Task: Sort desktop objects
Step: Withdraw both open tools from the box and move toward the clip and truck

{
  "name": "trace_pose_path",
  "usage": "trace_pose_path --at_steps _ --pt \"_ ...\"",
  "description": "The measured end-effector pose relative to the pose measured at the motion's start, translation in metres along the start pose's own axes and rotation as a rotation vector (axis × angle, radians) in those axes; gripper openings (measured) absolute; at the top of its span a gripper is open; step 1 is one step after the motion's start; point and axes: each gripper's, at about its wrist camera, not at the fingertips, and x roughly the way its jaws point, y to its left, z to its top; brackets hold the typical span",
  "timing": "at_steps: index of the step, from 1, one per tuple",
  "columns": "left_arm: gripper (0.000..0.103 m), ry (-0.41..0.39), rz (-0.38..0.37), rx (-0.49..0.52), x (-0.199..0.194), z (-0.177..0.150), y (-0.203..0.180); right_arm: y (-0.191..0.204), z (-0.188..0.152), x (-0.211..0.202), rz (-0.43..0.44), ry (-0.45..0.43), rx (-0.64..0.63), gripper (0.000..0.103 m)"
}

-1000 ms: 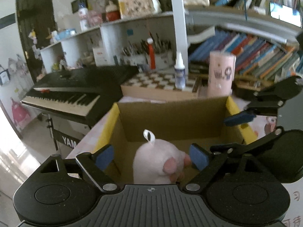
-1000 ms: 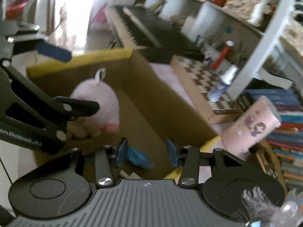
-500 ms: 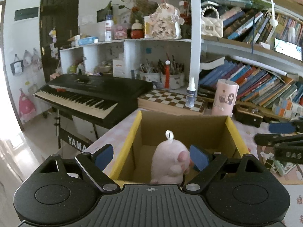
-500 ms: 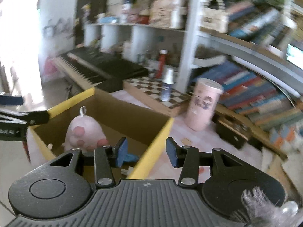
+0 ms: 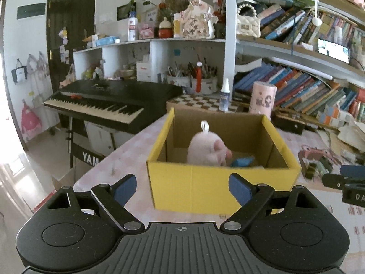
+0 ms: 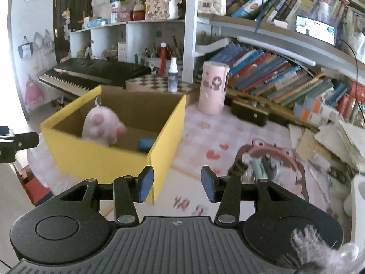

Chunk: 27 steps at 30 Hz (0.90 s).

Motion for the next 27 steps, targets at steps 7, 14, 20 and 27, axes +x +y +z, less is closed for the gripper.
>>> trace_pose_path --at_steps 7,14,20,27 --pt "0.090 0.031 -0.011 0.005 -0.019 -0.023 0.005 0.022 -0.035 -0.024 -0.013 0.025 0.017 0.047" --pt "0.090 0.056 -0.018 0.021 -0.037 -0.047 0.005 0.038 -0.063 -0.043 -0.028 0.041 0.039 0.049" --pt "0.090 0.088 -0.037 0.039 -0.047 -0.063 0.004 0.046 -0.082 -0.057 -0.049 0.059 0.052 0.053" --pt "0.090 0.113 -0.075 0.074 -0.048 -0.068 -0.003 0.046 -0.091 -0.065 -0.077 0.079 0.068 0.057"
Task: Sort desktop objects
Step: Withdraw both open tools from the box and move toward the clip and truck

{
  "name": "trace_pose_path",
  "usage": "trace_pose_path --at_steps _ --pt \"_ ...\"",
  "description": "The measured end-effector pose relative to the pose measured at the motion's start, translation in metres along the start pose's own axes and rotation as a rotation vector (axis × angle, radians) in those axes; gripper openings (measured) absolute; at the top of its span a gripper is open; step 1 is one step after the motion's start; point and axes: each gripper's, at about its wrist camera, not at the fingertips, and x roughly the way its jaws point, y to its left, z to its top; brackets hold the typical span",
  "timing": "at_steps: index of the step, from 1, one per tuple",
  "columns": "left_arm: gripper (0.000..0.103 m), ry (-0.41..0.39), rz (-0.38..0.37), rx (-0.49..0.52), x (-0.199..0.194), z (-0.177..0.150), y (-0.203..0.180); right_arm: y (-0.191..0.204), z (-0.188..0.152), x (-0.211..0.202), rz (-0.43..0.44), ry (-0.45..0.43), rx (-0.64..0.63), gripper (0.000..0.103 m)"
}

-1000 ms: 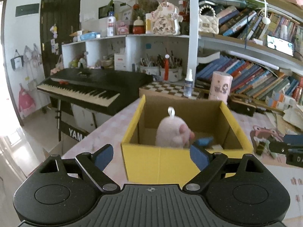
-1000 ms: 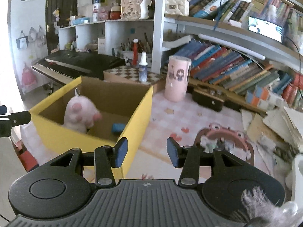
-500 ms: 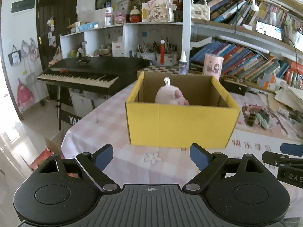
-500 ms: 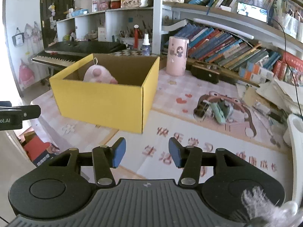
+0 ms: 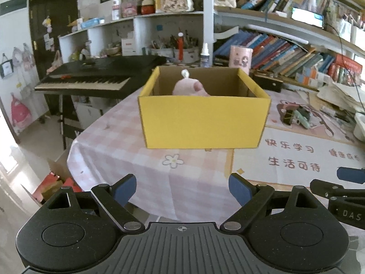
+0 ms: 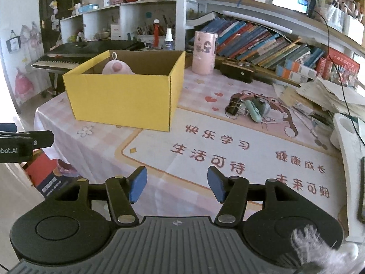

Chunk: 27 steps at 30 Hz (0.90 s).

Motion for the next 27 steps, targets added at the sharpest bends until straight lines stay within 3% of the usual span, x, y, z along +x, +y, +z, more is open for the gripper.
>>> trace_pose_path --at_steps 16,27 --pt "0.090 0.019 -0.128 0.070 0.021 0.004 -0.052 -0.044 -0.009 -0.001 -0.125 0.035 0.063 0.061" --pt "0.090 0.017 -0.187 0.108 0.039 0.019 -0.101 -0.092 0.002 0.010 -0.152 0.047 0.079 0.062"
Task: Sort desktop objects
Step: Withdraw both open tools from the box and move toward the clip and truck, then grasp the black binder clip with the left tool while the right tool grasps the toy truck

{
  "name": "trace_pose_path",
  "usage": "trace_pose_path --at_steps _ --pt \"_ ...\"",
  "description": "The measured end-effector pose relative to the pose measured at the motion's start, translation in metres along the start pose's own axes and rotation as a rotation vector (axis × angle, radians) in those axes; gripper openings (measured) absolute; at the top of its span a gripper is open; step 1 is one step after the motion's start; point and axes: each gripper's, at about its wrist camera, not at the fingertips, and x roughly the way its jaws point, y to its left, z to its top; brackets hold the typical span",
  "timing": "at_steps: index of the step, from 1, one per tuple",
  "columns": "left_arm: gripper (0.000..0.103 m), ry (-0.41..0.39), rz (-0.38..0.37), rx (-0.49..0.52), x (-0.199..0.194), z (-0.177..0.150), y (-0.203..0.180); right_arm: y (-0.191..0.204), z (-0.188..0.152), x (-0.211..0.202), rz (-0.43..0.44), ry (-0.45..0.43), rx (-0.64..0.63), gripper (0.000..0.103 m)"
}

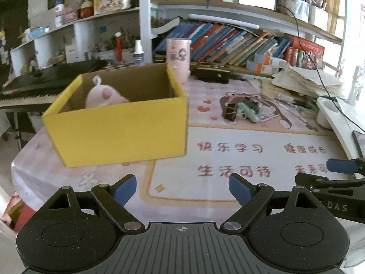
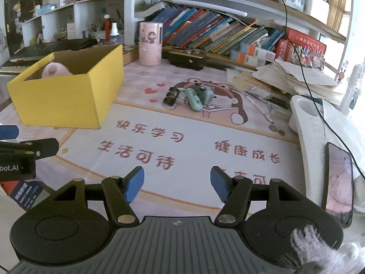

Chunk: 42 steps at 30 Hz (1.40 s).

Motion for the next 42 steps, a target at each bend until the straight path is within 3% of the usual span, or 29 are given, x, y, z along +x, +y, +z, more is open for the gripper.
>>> trace_pose_path --at_steps 20,30,37,42 --pt "0.090 0.029 0.017 0.046 0.069 0.051 -0.073 -0.082 0.042 0.067 0.045 0.040 0.034 0.064" --pt "0.089 0.002 0.046 0.057 0.100 0.080 -0.106 -0.118 0.076 0.102 0.088 0.006 0.021 0.064" --pt "0.066 0.018 0.048 0.057 0.126 0.093 -0.120 -0.142 0.100 0.127 0.109 -0.010 0.031 0.064" --pt "0.064 0.042 0.047 0.056 0.148 0.102 -0.124 -0.149 0.114 0.144 0.127 -0.012 0.032 0.064"
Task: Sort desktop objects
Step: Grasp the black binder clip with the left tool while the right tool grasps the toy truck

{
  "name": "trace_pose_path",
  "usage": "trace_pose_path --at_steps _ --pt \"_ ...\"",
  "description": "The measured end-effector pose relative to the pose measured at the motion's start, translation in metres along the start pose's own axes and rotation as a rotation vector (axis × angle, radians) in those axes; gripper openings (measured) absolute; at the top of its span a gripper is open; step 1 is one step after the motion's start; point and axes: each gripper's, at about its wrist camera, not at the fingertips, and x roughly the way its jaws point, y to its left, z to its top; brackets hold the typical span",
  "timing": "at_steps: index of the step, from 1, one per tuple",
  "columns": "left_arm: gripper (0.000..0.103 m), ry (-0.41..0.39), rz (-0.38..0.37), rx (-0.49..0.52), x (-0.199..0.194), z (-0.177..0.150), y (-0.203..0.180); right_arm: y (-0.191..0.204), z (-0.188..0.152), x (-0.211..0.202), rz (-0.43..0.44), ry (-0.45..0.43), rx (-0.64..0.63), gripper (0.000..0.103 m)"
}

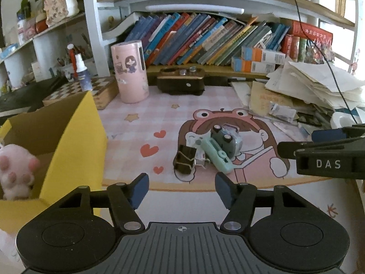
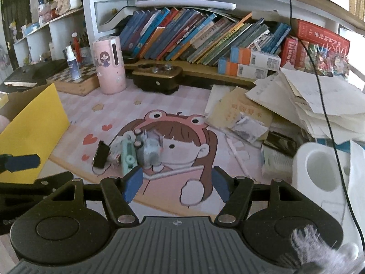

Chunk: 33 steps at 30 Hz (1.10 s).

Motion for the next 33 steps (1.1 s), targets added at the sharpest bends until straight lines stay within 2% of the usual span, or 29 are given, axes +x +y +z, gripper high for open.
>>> trace_pose_path --at_steps 9,13,18,24,30,32,33 --pt "0.066 0.025 -0.015 0.018 0.035 0.015 -0.006 -0.006 0.018 0.027 0.025 0.018 -0.005 0.064" --pt "0.070 0.048 -0.026 0.043 0.051 0.019 -0.010 -0.009 0.022 0.037 0.027 0.029 -0.001 0.064" --pt "0.071 0.068 0.005 0.102 0.069 0.019 -0.015 -0.012 0.026 0.047 0.031 0.042 0.005 0.064" --pt "0.059 0.087 0.018 0.052 0.083 0.022 -0.002 -0.009 0.031 0.057 0.058 0.052 -0.003 0.064" --pt "0.058 0.110 -0.030 0.036 0.103 0.023 -0.002 -0.002 0.035 0.072 0.094 0.076 -0.010 0.065" --pt "0.056 0.120 -0.040 0.046 0.109 0.021 -0.003 0.000 0.037 0.078 0.102 0.088 -0.018 0.065" --pt "0.050 0.111 -0.056 0.040 0.110 0.020 -0.003 0.000 0.037 0.081 0.107 0.093 -0.023 0.065"
